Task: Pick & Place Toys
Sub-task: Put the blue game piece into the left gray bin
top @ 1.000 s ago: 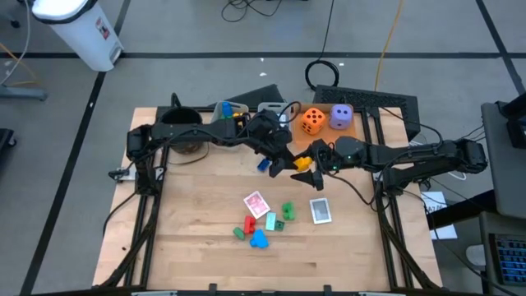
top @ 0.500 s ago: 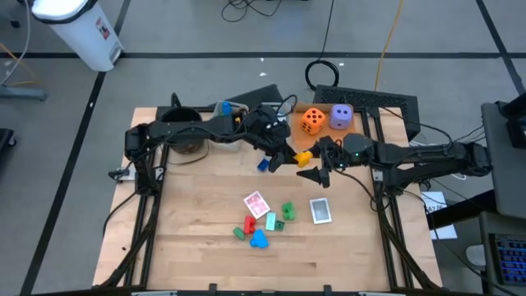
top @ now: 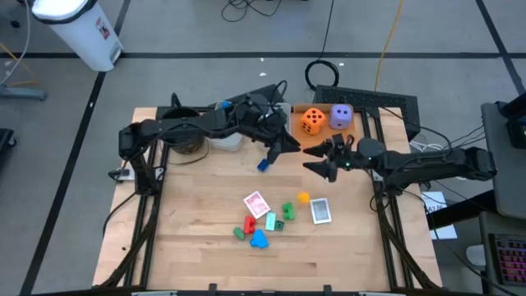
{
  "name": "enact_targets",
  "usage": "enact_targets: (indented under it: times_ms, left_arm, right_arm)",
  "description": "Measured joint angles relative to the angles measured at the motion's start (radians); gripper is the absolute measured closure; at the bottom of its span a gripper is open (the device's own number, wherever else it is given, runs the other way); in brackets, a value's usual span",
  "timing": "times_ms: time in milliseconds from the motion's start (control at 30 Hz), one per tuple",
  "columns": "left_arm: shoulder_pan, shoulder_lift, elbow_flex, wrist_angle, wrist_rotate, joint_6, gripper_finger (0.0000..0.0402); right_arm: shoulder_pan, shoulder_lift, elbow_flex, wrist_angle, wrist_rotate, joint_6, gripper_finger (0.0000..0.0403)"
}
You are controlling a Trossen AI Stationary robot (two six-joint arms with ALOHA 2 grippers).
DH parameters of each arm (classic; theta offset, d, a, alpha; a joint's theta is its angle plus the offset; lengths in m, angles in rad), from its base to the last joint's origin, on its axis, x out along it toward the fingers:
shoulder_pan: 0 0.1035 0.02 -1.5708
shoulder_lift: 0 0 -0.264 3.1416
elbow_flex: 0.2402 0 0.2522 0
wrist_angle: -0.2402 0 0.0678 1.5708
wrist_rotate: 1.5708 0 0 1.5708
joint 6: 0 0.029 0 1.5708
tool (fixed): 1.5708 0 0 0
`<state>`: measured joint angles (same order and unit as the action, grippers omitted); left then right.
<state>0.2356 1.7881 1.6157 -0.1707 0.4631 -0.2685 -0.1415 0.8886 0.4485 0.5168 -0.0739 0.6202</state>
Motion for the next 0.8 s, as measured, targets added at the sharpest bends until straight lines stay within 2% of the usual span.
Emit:
enact_targets:
  times_ms: [167,367,600,800]
  left_arm:
    - [0.007,0.0,0.0,-0.013,-0.001,-0.001,0.0311]
    - [0.007,0.0,0.0,-0.037,-0.027,0.004,0.0295]
    - [0.024,0.0,0.0,-0.11,-0.094,0.004,0.0247]
    - [0.049,0.0,0.0,-0.308,-0.155,0.005,0.0189]
  right_arm:
    - [-0.003,-0.003,-0.016,-0.061,-0.006,-0.016,0.0009]
    - [-0.001,-0.013,-0.016,-0.145,-0.02,-0.05,0.001]
    - [-0.001,-0.013,-0.016,-0.217,-0.06,-0.064,0.001]
    - [-0.001,-0.013,-0.016,-0.224,-0.059,-0.083,0.001]
